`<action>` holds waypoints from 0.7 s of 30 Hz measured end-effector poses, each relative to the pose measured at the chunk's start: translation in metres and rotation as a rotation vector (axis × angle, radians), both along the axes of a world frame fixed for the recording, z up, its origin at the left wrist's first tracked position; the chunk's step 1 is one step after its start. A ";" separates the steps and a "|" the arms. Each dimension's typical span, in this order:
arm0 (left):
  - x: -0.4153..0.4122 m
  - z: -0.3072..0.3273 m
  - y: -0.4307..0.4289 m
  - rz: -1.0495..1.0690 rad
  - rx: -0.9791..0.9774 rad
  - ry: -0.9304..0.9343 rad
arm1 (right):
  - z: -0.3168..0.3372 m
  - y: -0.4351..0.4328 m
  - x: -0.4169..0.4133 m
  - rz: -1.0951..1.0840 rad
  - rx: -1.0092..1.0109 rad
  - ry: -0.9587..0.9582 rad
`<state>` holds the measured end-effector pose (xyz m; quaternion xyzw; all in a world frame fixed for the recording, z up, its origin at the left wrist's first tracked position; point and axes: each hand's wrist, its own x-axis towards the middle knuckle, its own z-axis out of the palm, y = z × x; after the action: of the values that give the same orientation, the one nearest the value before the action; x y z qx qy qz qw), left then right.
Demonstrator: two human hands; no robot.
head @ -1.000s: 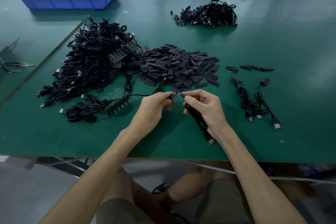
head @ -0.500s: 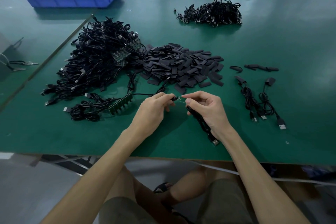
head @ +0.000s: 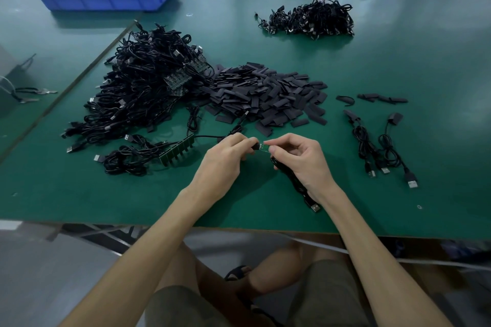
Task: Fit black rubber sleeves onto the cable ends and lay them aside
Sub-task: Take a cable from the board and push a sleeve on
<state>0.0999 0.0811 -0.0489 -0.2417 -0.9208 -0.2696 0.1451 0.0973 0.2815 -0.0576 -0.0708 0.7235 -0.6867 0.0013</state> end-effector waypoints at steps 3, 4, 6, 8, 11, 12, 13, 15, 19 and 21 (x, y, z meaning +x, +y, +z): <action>0.001 0.001 0.001 -0.029 -0.022 0.022 | 0.000 0.000 0.000 -0.012 -0.002 0.007; 0.001 0.002 0.001 -0.034 -0.024 0.027 | 0.000 0.000 0.000 -0.015 -0.005 0.006; 0.001 0.001 0.001 -0.036 -0.027 0.037 | 0.000 0.000 0.000 -0.018 -0.009 0.000; 0.001 0.001 0.001 -0.037 -0.030 0.045 | 0.000 0.000 0.000 -0.015 -0.018 -0.004; 0.000 -0.001 0.001 -0.040 -0.047 0.049 | 0.001 0.000 0.001 -0.015 -0.043 -0.009; -0.001 -0.002 0.001 -0.042 -0.049 0.050 | 0.001 0.000 0.001 -0.021 -0.045 -0.007; -0.001 -0.002 0.001 -0.044 -0.050 0.051 | 0.001 0.000 0.001 -0.029 -0.046 -0.005; -0.001 -0.002 0.002 -0.049 -0.063 0.061 | 0.001 0.001 0.001 -0.044 -0.048 -0.002; -0.001 -0.002 0.003 -0.048 -0.074 0.093 | -0.001 0.000 0.000 -0.056 -0.036 -0.007; 0.000 -0.002 0.003 -0.053 -0.067 0.078 | -0.001 0.000 0.000 -0.043 -0.026 -0.004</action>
<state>0.1003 0.0840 -0.0509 -0.2812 -0.9161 -0.2330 0.1656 0.0975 0.2817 -0.0586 -0.0539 0.7158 -0.6961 -0.0132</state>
